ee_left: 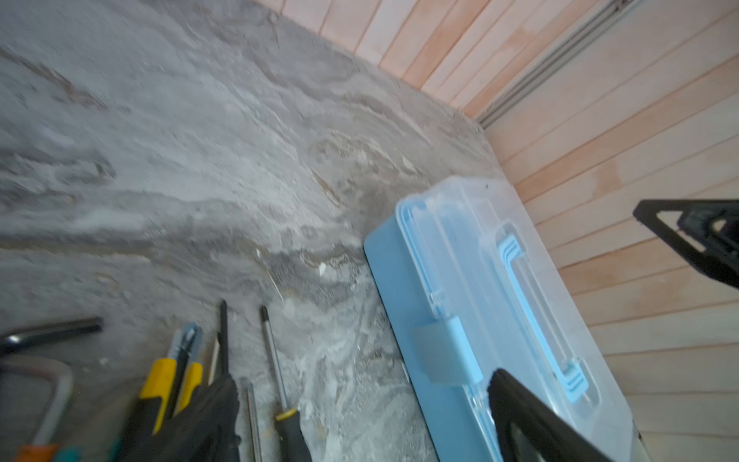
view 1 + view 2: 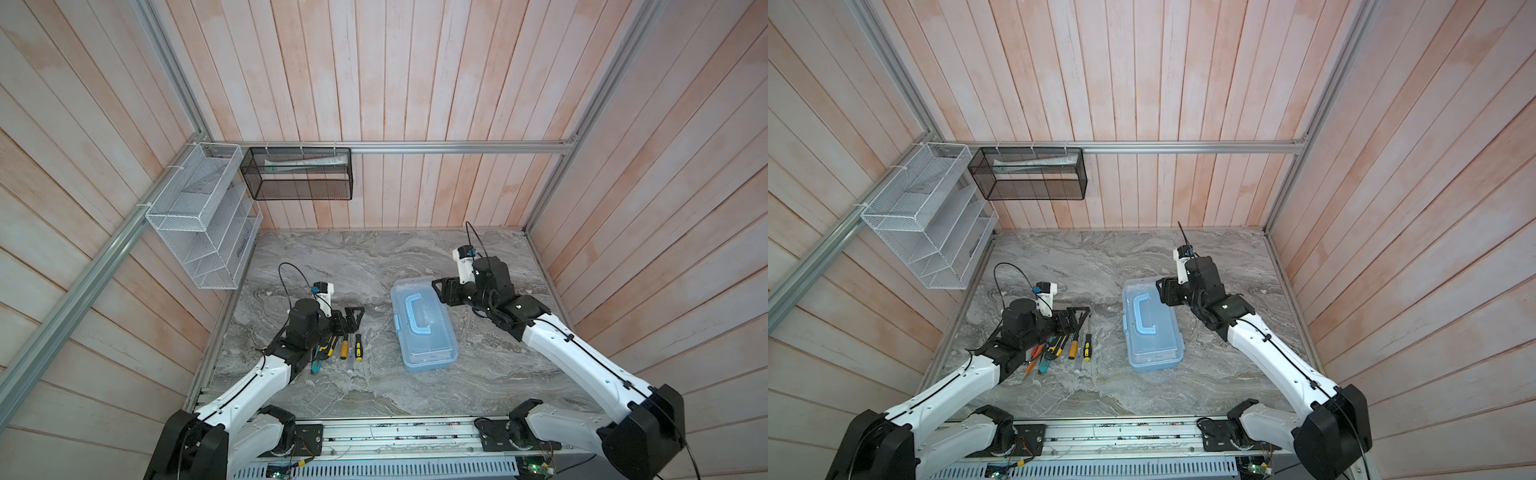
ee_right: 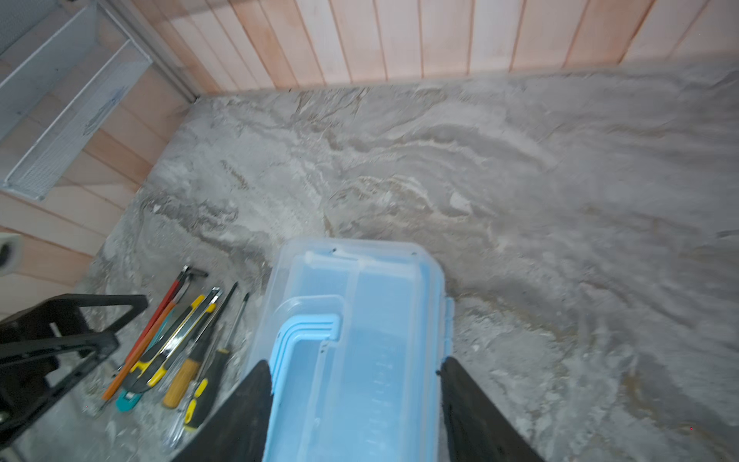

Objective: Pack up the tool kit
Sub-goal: 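Move the right gripper over the clear tool box while the left approaches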

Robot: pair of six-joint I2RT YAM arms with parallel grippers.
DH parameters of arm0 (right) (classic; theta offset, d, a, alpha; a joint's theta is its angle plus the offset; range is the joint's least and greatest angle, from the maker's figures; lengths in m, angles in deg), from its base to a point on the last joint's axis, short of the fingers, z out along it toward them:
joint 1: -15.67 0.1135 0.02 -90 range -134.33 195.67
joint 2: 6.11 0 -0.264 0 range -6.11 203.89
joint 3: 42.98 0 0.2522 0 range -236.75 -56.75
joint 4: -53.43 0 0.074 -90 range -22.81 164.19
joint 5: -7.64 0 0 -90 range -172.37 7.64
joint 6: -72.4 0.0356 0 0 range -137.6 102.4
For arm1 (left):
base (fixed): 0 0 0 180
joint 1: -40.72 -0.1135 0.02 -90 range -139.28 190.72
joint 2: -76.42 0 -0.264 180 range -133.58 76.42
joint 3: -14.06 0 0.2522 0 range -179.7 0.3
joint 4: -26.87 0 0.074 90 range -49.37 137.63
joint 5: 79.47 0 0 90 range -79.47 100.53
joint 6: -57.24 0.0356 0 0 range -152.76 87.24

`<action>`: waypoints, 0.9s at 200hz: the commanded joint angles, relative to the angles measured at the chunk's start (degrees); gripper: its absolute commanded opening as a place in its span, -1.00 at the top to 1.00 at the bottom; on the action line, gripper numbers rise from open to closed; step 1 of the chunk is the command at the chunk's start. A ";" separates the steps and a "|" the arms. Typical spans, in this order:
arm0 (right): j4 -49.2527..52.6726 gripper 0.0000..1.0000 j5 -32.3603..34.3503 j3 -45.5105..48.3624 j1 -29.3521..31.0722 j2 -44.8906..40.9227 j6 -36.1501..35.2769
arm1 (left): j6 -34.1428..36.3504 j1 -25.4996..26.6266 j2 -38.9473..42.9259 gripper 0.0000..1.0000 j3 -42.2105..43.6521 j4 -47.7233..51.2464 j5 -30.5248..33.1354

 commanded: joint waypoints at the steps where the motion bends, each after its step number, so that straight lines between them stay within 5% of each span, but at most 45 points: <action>1: 7.63 -0.24 -6.42 -2.52 3.86 3.14 3.96 | -4.71 3.00 -2.70 -0.95 1.40 -2.63 -0.92; 62: 7.00 -0.22 -8.00 -5.86 7.40 9.56 5.59 | -7.22 8.84 -7.95 -0.95 2.29 -9.91 1.02; 180: 12.72 -0.21 -5.57 -12.77 10.26 21.30 7.92 | -6.47 9.43 -8.17 -0.84 4.61 -11.92 1.41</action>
